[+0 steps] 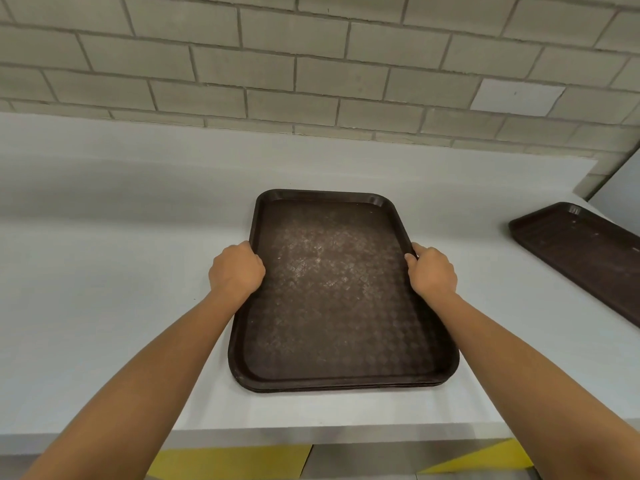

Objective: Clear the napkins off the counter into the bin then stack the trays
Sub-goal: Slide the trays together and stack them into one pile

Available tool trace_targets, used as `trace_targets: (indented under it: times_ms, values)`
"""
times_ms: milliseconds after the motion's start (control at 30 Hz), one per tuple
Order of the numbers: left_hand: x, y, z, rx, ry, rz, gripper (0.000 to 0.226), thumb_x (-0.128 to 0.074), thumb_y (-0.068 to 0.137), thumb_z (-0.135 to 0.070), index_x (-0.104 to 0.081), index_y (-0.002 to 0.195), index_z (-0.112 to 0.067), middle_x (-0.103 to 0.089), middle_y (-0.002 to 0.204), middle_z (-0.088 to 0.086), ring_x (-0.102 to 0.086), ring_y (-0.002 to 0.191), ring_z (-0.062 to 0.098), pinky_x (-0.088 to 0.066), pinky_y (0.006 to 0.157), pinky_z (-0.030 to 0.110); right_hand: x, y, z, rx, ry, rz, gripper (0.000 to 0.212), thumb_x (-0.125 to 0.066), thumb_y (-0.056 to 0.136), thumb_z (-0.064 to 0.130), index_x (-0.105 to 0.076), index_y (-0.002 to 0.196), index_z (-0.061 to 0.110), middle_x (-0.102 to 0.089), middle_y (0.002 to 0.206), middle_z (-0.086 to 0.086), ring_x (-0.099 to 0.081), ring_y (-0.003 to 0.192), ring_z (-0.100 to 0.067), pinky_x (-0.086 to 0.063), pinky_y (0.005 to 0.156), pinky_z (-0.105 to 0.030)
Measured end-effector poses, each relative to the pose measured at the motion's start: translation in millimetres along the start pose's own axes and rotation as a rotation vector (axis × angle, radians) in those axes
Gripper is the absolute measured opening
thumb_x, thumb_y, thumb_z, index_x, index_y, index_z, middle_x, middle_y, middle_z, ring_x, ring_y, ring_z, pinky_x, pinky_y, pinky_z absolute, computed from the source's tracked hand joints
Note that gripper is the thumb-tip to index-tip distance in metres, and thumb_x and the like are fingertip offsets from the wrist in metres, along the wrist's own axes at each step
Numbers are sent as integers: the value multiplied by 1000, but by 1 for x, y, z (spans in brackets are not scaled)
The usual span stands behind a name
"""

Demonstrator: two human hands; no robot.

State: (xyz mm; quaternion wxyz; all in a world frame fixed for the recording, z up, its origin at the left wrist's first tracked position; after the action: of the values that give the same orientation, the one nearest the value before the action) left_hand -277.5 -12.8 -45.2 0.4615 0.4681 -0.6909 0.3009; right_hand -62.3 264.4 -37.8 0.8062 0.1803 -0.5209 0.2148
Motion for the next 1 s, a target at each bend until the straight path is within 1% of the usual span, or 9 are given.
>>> trace_targets:
  times_ms: [100, 200, 267, 300, 400, 467, 567, 700, 1000]
  values:
    - [0, 3, -1, -6, 25, 7, 30, -42, 98, -22, -55, 121, -9, -62, 114, 13, -62, 97, 29, -51, 80, 35, -1, 0, 0, -10, 15, 5, 36, -39, 100, 28, -50, 133, 19, -61, 117, -12, -60, 102, -32, -49, 81, -36]
    - [0, 4, -1, 1, 27, 9, 27, -44, 97, -20, -57, 117, -7, -62, 111, 13, -63, 94, 28, -50, 77, 33, -5, -1, 4, 3, -13, 37, 37, -40, 100, 27, -47, 135, 19, -59, 119, -11, -60, 102, -31, -50, 84, -39]
    - [3, 5, -3, -5, 2, -9, 26, -47, 95, -18, -58, 116, -6, -60, 111, 14, -61, 94, 29, -50, 77, 33, -8, -3, 6, 3, -42, 54, 38, -39, 99, 26, -44, 136, 17, -55, 123, -12, -57, 106, -31, -50, 86, -41]
    - [5, 4, -6, -23, -12, -19, 29, -48, 94, -17, -56, 119, -5, -58, 115, 15, -60, 98, 30, -50, 79, 34, -8, -4, 7, -1, -58, 53, 40, -38, 98, 26, -42, 136, 15, -50, 126, -13, -54, 109, -31, -49, 87, -42]
    - [9, 2, -23, -141, -13, -46, 47, -50, 92, -20, -43, 137, -9, -48, 132, 15, -46, 120, 31, -47, 91, 39, -5, -8, 13, 21, -96, 2, 45, -42, 96, 26, -37, 138, 11, -41, 134, -15, -43, 120, -31, -44, 94, -43]
    - [11, 0, -37, -219, -15, -70, 52, -50, 91, -21, -39, 141, -12, -45, 138, 12, -40, 126, 29, -43, 98, 39, -2, -11, 21, 48, -123, -36, 49, -45, 94, 28, -36, 140, 12, -39, 137, -15, -40, 124, -32, -40, 99, -44]
    - [9, -4, -56, -296, -57, -64, 51, -51, 90, -21, -41, 140, -14, -45, 139, 11, -41, 127, 28, -40, 101, 38, 0, -17, 31, 58, -119, -57, 52, -46, 93, 31, -35, 141, 14, -38, 140, -14, -36, 128, -31, -35, 103, -45]
    - [3, -13, -84, -401, -124, -24, 51, -51, 91, -26, -41, 140, -16, -46, 140, 9, -42, 128, 26, -40, 101, 38, 3, -25, 34, 40, -95, -70, 52, -46, 93, 34, -36, 141, 16, -37, 141, -11, -34, 130, -29, -33, 105, -44]
    - [-12, -50, -161, -609, -107, 35, 51, -49, 93, -34, -40, 141, -20, -46, 140, 6, -43, 127, 24, -37, 102, 40, 31, -43, 1, -45, 4, -125, 46, -46, 94, 38, -43, 136, 19, -38, 142, -8, -34, 132, -25, -32, 108, -42]
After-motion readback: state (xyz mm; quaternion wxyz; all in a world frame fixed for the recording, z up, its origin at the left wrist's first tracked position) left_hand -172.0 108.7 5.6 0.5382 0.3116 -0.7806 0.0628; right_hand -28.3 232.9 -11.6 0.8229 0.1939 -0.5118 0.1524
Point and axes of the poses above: each hand's wrist, its own y-axis towards the middle knuckle, its own x-axis out of the back of the hand, z = x × y, the point moved 9 cm from there along y, towards the middle knuckle
